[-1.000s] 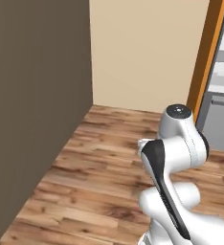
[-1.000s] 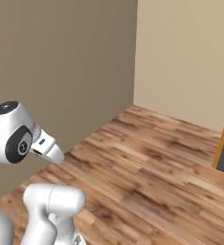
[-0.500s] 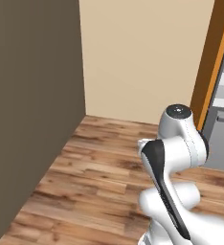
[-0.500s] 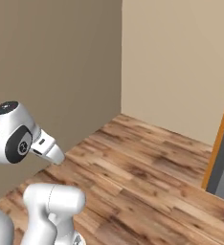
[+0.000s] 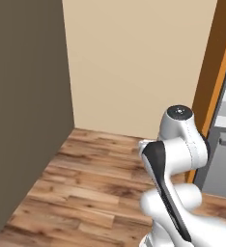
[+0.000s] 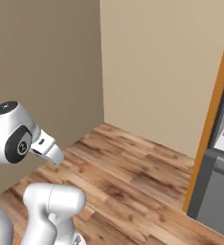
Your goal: Pick the egg and butter from the fridge and place them by the bowl for mixing.
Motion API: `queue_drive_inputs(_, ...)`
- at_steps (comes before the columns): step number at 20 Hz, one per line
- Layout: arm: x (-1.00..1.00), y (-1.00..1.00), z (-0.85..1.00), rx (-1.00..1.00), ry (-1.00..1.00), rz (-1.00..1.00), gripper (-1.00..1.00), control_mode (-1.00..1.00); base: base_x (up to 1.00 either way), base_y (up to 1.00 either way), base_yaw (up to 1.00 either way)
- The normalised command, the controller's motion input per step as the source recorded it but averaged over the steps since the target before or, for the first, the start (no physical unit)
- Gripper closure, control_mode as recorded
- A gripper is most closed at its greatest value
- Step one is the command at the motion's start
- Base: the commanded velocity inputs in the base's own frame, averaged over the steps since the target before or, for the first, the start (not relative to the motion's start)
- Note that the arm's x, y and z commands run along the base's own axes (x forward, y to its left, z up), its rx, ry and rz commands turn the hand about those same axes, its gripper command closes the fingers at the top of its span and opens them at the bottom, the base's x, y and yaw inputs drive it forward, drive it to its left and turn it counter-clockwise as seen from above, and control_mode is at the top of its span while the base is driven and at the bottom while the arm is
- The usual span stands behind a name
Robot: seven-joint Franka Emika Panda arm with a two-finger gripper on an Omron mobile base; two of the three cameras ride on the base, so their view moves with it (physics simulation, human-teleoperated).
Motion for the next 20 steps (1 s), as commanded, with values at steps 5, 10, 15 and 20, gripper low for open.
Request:
queue_drive_inputs(5,0.0,0.0,0.0,0.0,0.0,0.0,-1.0,1.0,0.95,-0.93,-0.01)
queue_drive_inputs(10,0.0,0.0,0.0,0.0,0.0,0.0,-1.0,1.0,0.38,-0.84,-0.01)
queue_drive_inputs(15,0.0,0.0,0.0,0.0,0.0,0.0,-1.0,1.0,0.11,-0.87,-0.04)
queue_drive_inputs(20,0.0,0.0,0.0,0.0,0.0,0.0,-1.0,1.0,-0.28,-0.99,0.08)
